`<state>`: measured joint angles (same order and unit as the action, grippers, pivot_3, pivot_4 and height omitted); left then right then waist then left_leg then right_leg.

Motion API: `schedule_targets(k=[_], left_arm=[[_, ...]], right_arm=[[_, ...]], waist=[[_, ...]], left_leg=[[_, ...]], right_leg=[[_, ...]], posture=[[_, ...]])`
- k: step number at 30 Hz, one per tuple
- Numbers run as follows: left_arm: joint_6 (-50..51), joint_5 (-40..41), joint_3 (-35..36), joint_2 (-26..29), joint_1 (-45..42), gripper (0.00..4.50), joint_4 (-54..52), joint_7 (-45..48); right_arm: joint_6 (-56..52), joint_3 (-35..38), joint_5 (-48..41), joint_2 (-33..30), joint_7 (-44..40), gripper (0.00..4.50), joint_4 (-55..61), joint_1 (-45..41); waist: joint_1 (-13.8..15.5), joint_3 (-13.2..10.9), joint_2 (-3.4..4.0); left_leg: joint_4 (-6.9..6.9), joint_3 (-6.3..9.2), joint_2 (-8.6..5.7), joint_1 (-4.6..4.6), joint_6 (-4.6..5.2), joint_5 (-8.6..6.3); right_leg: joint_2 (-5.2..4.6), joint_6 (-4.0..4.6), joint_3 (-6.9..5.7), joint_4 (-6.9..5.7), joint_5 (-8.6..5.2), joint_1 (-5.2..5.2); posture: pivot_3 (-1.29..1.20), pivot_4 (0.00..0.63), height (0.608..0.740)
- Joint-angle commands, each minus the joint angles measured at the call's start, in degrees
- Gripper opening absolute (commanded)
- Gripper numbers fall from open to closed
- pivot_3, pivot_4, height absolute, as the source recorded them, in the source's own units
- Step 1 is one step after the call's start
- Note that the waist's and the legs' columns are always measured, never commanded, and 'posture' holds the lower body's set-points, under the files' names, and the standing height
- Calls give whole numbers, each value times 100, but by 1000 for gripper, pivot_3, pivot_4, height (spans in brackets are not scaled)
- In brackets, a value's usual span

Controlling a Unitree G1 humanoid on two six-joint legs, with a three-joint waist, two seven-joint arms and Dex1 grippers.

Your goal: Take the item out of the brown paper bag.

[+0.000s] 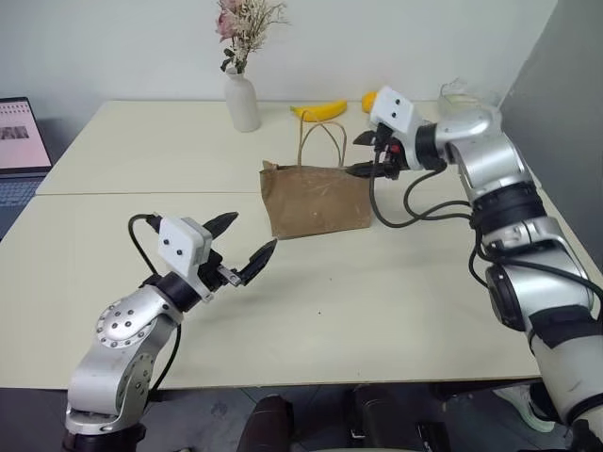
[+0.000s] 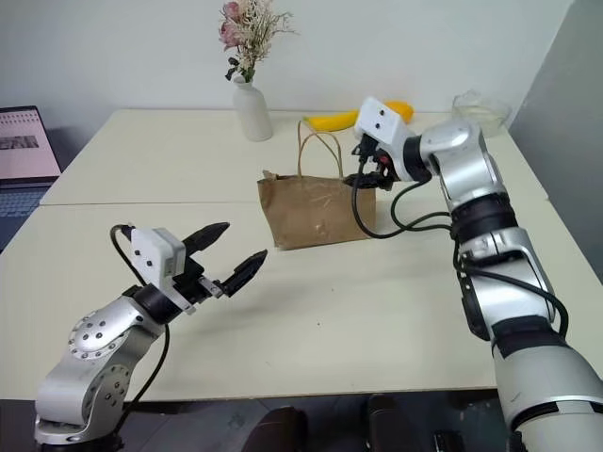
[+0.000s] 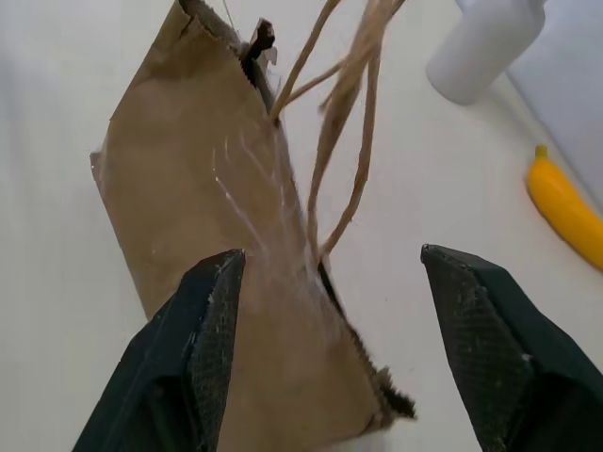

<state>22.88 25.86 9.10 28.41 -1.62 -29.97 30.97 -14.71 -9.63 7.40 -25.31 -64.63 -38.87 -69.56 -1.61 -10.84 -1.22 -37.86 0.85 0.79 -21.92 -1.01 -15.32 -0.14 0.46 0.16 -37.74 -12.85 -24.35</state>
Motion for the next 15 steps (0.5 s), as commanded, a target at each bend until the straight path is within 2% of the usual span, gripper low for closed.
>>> schedule_targets(k=[1,4,10,14,15], left_arm=[[-149,-238,-234,-16,-176,4313,297,29],[-209,-611,-677,-48,-555,3684,996,79],[-534,-836,-1186,-313,-1445,1728,2363,549],[-1097,-1118,-1283,-481,-2122,395,3566,725],[-1255,-1179,-1272,-510,-2323,395,3921,768]], right_arm=[[-671,397,-301,-480,89,3154,1502,649],[-1714,682,-760,-917,-59,3170,3467,1785],[-3520,991,-1821,-1199,123,3170,6185,3333],[-4188,1025,-2198,-990,683,3170,6909,3773],[-4261,1003,-2249,-957,813,3170,6999,3859]], waist=[[9,0,0],[75,0,0],[84,0,0],[52,0,-1],[57,1,-1]], left_leg=[[0,2,-1,-1,0,0],[0,11,-5,-5,0,0],[-4,23,-5,-6,0,0],[-8,40,-5,-1,-1,1],[-7,41,-5,-1,-1,1]], right_leg=[[0,0,-2,0,0,0],[-1,-2,-14,6,-1,3],[-2,-7,-26,6,-3,8],[5,-7,-64,6,-3,20],[5,-7,-65,6,-3,20]], posture=[[0,150,740],[0,150,740],[0,150,740],[0,150,740],[0,150,740]])
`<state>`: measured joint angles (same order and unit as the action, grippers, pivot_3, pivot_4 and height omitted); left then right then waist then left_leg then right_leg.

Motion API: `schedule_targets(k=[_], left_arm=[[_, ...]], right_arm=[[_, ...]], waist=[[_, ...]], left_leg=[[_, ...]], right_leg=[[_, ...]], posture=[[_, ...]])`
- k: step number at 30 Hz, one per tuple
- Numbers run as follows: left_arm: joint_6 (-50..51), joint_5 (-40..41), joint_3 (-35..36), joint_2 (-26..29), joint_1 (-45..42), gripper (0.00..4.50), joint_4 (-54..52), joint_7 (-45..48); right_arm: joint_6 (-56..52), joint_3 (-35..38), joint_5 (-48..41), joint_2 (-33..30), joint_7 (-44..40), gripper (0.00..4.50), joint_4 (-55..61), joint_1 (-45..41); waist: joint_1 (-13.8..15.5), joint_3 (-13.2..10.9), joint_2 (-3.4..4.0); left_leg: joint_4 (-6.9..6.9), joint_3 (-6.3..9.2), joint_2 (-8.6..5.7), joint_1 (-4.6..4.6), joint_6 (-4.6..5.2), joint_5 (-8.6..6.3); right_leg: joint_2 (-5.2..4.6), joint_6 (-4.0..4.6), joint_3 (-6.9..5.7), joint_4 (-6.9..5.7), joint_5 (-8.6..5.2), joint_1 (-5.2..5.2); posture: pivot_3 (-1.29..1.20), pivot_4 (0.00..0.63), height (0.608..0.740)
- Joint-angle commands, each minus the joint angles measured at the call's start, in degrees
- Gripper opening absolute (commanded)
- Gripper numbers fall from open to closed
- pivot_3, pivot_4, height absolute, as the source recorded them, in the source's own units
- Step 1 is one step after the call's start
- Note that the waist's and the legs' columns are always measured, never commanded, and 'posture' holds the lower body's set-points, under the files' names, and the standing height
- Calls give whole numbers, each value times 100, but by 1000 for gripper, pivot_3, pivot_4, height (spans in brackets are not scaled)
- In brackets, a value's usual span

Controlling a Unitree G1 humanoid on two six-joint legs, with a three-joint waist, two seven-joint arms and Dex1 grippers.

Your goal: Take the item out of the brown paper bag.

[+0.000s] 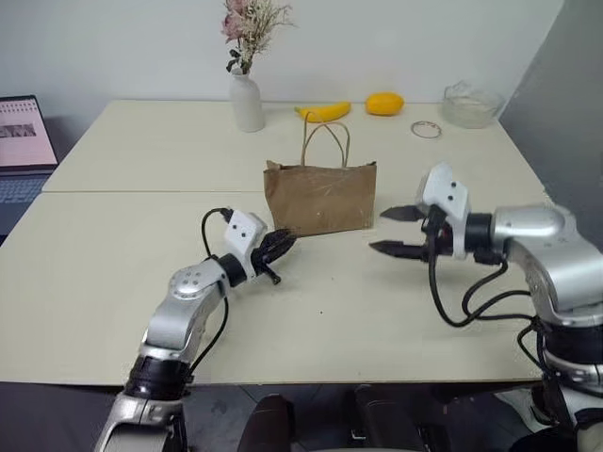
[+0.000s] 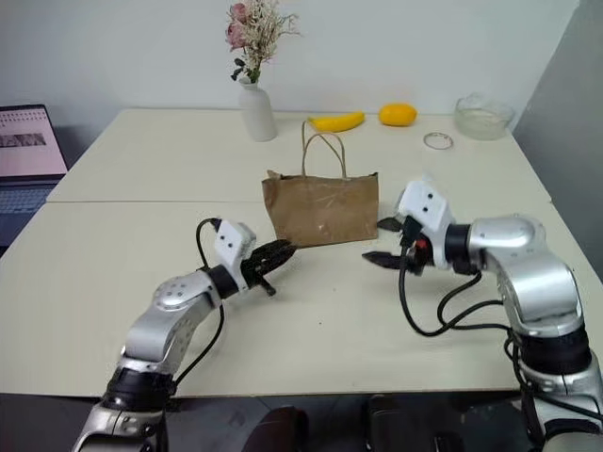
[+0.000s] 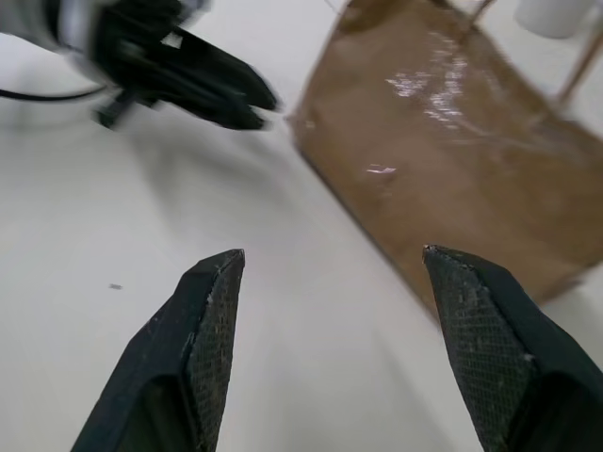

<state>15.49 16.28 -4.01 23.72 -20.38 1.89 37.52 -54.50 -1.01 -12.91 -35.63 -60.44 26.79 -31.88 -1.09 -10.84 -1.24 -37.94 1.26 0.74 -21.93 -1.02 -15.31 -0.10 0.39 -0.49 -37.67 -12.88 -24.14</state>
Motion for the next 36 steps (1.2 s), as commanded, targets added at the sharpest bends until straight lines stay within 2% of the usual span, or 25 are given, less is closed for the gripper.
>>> schedule_targets(k=[1,6,12,36], left_arm=[[-650,-261,51,-66,-591,395,1004,154],[-1209,-423,40,-70,-907,395,1708,400],[-1643,-585,19,-46,-1008,395,2077,615],[-2379,-843,292,-136,-1445,395,2873,95]], right_arm=[[-344,129,-273,96,501,3170,493,146],[-522,120,-543,105,891,3170,635,224],[-543,98,-820,81,1227,3170,610,229],[-415,-50,-1307,-184,1557,3170,403,65]], waist=[[5,0,-3],[0,0,-3],[7,0,-3],[8,0,-3]], left_leg=[[-1,0,-3,-1,0,0],[2,1,-4,-10,0,0],[2,7,-5,-21,0,0],[1,6,-4,-25,0,0]], right_leg=[[1,0,-5,0,0,1],[3,-2,-5,13,-1,-2],[-2,-7,-6,32,2,1],[-2,-10,-8,34,4,3]], posture=[[0,150,740],[0,150,740],[0,150,740],[0,150,740]])
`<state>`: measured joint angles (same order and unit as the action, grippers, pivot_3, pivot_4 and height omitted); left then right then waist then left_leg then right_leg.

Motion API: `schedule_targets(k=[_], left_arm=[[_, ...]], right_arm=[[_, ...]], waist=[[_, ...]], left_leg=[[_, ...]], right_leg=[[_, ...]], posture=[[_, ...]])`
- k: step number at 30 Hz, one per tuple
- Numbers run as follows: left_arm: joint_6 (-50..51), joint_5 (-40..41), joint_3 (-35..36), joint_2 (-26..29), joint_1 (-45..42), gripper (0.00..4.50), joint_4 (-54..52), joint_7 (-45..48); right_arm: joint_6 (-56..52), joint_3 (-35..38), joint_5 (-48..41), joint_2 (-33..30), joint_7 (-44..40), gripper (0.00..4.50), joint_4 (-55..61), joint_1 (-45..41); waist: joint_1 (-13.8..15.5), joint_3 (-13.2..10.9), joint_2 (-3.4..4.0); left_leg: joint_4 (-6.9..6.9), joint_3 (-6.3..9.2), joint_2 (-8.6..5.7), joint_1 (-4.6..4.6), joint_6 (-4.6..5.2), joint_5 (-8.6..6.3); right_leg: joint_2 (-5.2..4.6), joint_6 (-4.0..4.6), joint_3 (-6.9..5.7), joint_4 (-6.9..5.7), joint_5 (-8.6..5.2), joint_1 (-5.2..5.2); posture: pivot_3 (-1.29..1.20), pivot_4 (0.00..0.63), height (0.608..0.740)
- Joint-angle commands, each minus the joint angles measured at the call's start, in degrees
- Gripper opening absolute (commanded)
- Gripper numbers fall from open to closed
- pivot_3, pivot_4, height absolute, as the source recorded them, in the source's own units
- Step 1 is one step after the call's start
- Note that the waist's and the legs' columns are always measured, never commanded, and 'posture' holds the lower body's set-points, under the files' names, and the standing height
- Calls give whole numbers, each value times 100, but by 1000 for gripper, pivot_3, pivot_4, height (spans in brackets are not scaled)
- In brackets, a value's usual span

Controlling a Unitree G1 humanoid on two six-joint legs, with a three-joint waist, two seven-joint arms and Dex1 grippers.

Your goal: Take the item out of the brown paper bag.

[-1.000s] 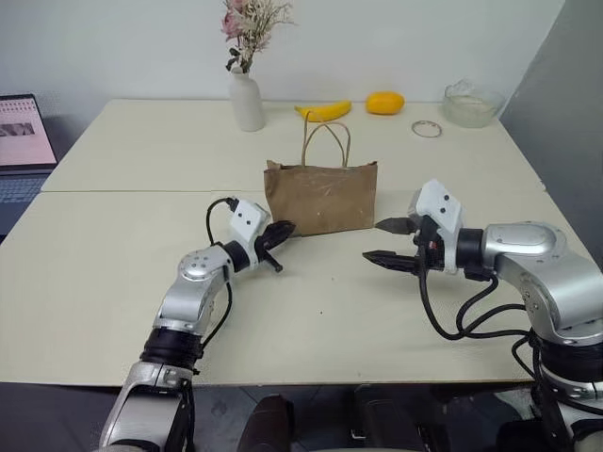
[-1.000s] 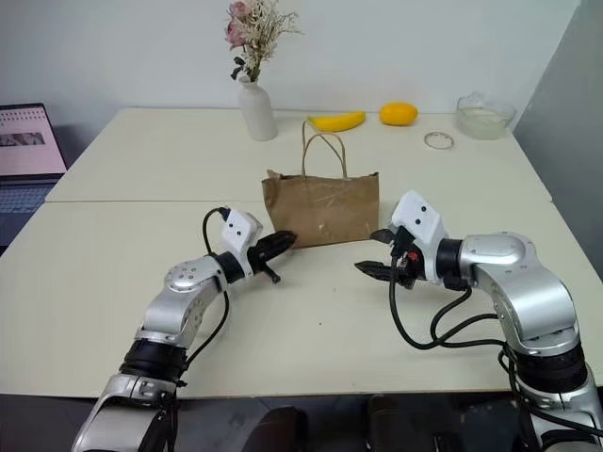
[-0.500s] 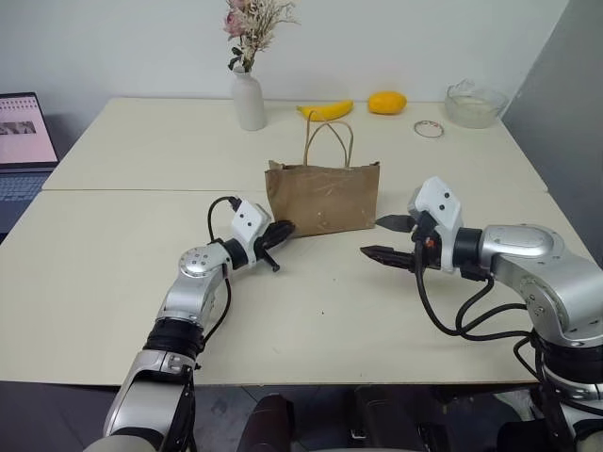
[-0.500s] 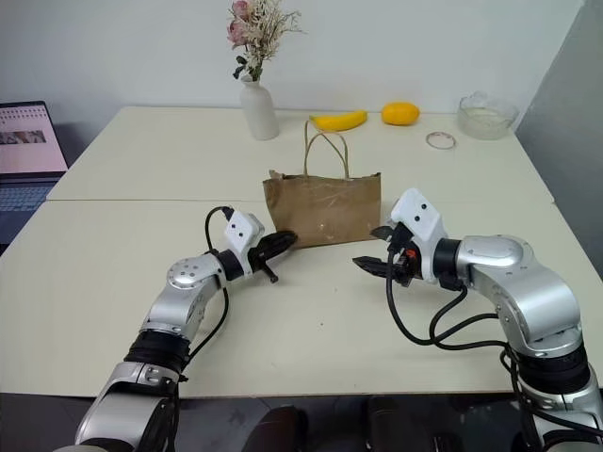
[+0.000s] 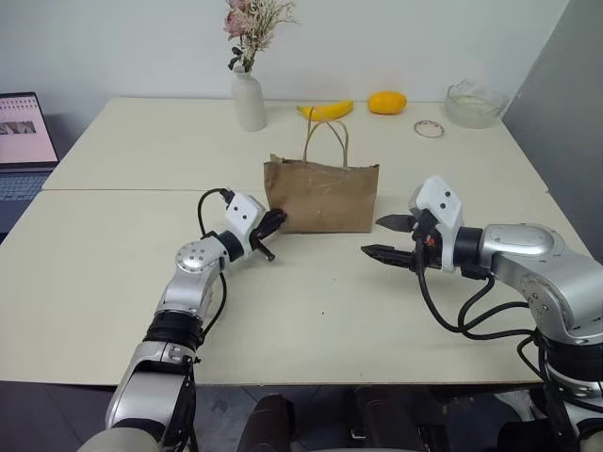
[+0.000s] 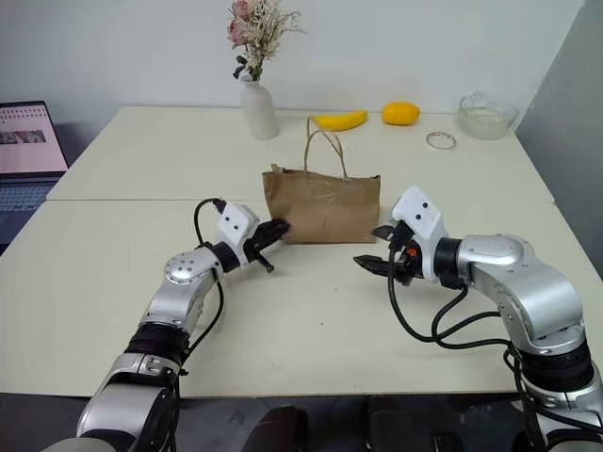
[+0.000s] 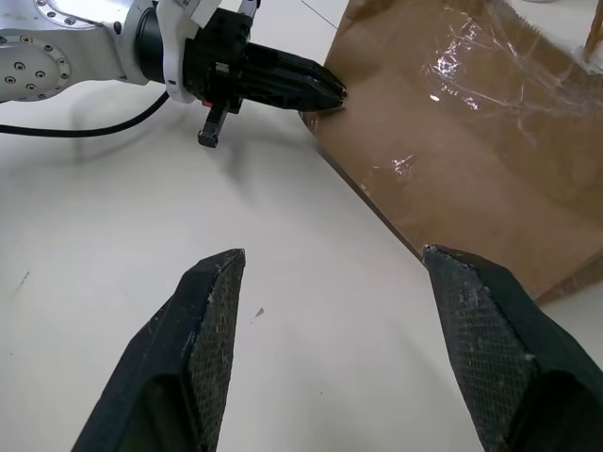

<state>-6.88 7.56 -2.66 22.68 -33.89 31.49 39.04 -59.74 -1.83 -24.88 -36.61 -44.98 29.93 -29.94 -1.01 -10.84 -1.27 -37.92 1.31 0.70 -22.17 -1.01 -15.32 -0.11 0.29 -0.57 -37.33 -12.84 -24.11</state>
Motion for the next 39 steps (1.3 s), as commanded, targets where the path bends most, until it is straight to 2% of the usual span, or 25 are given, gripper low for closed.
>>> schedule_targets(k=[1,3,8,10,13,18,22,24,26,29,32,36,39], left_arm=[[-114,64,158,-49,-63,395,-146,-14],[9,179,163,-86,94,395,-416,102],[933,818,191,32,1069,395,-2236,466],[1754,1482,364,360,1804,395,-3763,586],[2869,2457,989,838,2694,395,-5603,276],[3618,2946,1946,1137,3501,395,-7193,-600],[3921,3225,2228,1207,3922,1279,-7838,-936],[3962,3253,2217,1247,3950,1974,-7919,-978],[3942,3168,2187,1241,4012,2579,-7973,-1068],[3890,3040,2070,1269,4024,3602,-7981,-1105],[3890,2994,1997,1261,3975,3613,-8019,-1169],[3883,2964,2029,1295,4079,3613,-8057,-1133],[3875,2943,2072,1341,4206,3613,-8087,-1090]], right_arm=[[108,26,-123,-94,23,3170,93,-130],[108,16,-155,-117,43,3170,101,-133],[216,15,-167,-164,102,3170,80,-118],[390,84,-119,-104,192,3170,15,-149],[689,150,-18,-25,340,3170,-228,-260],[1562,-39,415,110,426,3170,-1435,-877],[2614,-424,981,306,225,3170,-3007,-1757],[3079,-536,1204,455,143,2771,-3788,-2160],[4022,-813,1742,791,164,2236,-5717,-3137],[5062,-1050,2305,1160,270,1101,-7823,-4132],[5944,-1349,2956,1526,633,35,-9335,-4922],[6285,-1511,3440,1968,651,35,-10229,-5470],[6416,-1648,3742,2140,314,35,-10445,-5625]], waist=[[0,0,0],[-1,0,0],[-31,0,0],[-63,-1,-2],[-82,-2,-3],[-60,-2,-2],[-69,-2,-4],[-67,-1,-5],[-71,-2,-4],[-82,-2,-3],[-81,-2,-3],[-77,-3,-2],[-76,-4,-1]], left_leg=[[0,0,0,0,0,0],[0,0,0,-3,0,0],[2,5,7,-8,0,0],[1,12,7,-13,0,0],[5,11,14,-14,-1,0],[1,15,5,17,-1,0],[-2,-2,-1,26,0,1],[0,-1,-2,25,0,0],[4,-2,0,20,0,0],[6,-13,3,15,0,1],[10,-19,9,11,0,0],[12,-11,13,7,0,0],[12,-4,12,5,-1,0]], right_leg=[[0,0,0,0,0,0],[0,0,0,2,0,0],[-10,0,8,11,0,-2],[-11,0,5,12,0,-4],[-10,1,8,12,0,-9],[-9,-4,3,9,4,14],[-4,4,6,18,-1,21],[2,-9,12,19,8,23],[6,-7,11,18,7,19],[6,3,18,15,13,7],[3,14,18,18,8,6],[-2,32,21,19,12,0],[-5,46,21,20,21,-1]], posture=[[0,150,740],[0,150,740],[0,150,740],[0,150,740],[0,150,740],[0,150,740],[0,150,740],[0,150,740],[0,150,740],[0,150,740],[0,150,740],[0,150,740],[0,150,740]])
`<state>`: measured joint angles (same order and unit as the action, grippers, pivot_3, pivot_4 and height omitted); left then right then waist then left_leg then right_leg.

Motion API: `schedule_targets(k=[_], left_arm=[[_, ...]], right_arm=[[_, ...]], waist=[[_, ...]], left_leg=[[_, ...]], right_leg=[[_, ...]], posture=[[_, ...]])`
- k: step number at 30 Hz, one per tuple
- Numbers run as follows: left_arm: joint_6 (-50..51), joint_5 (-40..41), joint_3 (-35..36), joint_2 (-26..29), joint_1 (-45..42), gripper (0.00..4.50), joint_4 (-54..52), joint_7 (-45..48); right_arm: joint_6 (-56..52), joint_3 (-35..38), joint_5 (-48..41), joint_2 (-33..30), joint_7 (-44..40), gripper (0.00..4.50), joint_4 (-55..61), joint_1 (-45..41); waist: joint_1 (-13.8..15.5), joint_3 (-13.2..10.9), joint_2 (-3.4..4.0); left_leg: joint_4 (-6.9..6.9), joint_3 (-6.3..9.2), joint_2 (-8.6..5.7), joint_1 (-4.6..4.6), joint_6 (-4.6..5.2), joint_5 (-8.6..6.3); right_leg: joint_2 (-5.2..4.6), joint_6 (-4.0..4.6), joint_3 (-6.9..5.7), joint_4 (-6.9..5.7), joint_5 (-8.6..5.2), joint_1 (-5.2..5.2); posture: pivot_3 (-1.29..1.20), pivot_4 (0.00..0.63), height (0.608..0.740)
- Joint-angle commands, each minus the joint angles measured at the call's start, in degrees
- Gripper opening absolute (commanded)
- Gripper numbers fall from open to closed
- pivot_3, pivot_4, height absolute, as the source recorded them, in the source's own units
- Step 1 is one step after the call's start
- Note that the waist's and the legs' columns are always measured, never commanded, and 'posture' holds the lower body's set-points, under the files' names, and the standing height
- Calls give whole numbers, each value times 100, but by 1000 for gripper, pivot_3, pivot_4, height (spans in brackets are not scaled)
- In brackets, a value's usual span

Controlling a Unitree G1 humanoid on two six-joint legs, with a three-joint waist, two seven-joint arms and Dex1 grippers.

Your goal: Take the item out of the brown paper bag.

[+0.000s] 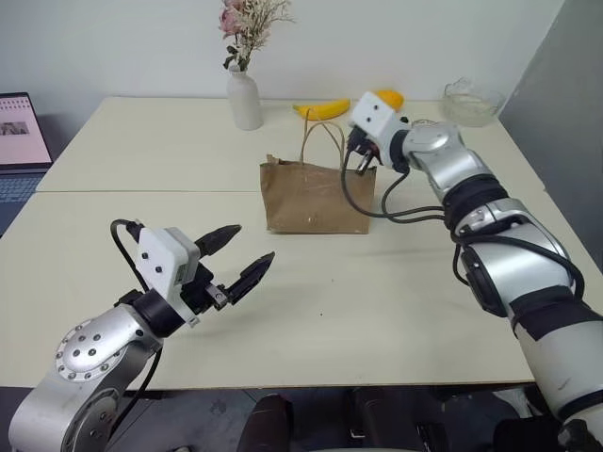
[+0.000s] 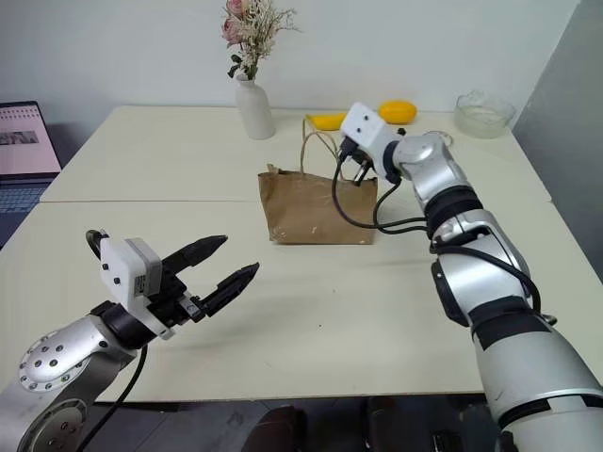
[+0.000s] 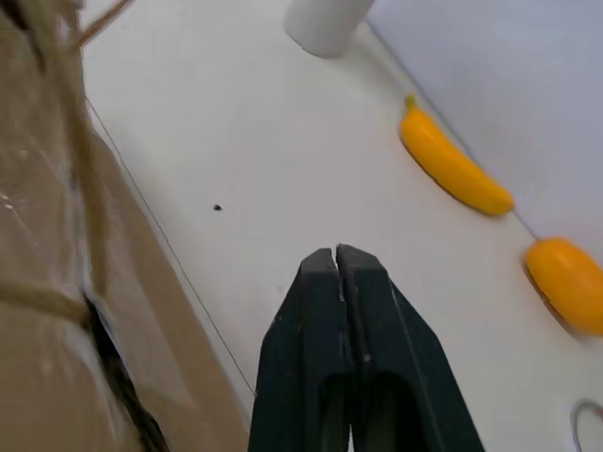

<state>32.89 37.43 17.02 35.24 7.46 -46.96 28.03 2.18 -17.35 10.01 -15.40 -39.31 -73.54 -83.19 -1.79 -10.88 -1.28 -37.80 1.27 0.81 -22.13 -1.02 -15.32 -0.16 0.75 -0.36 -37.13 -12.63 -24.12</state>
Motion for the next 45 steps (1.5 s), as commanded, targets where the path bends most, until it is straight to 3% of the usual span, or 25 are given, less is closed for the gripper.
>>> schedule_targets(k=[1,8,17,25,38,42,45], left_arm=[[-99,-31,128,102,125,3613,-265,25],[-183,-181,185,475,883,3613,-494,481],[-348,-216,389,642,1538,3613,-720,832],[-392,-290,164,626,1628,3613,-805,910],[-323,-35,189,758,1901,3613,-901,1275],[-307,80,253,838,1902,3613,-880,1359],[-484,-159,211,954,1431,3613,-543,1384]], right_arm=[[319,-189,375,37,-527,35,-112,-304],[936,-360,640,-246,-2258,35,91,-140],[1303,-267,461,-574,-3407,35,877,300],[1197,-369,327,-723,-3899,35,2027,1068],[169,-314,-431,-1527,-5011,35,4602,2339],[-168,-273,-716,-1791,-5096,35,5279,2664],[-771,125,-1236,-1987,-4861,35,6001,2916]], waist=[[6,0,0],[10,-1,2],[8,-3,6],[10,-2,4],[15,-2,4],[16,-2,5],[36,-2,5]], left_leg=[[0,1,-1,0,0,0],[-2,5,-1,4,0,0],[-1,5,2,12,0,0],[-2,4,2,19,0,0],[-4,4,0,21,0,0],[-4,5,1,20,0,0],[-5,7,-1,21,0,0]], right_leg=[[0,0,-1,0,0,0],[-1,-26,-5,-2,-15,3],[-1,-23,-6,-8,-18,4],[-1,-23,-5,-10,-18,9],[-3,-22,-6,-12,-17,11],[-2,-22,-7,-12,-17,9],[-2,-20,-9,-14,-19,10]], posture=[[0,150,740],[0,150,740],[0,150,740],[0,150,740],[0,150,740],[0,150,740],[0,150,740]])
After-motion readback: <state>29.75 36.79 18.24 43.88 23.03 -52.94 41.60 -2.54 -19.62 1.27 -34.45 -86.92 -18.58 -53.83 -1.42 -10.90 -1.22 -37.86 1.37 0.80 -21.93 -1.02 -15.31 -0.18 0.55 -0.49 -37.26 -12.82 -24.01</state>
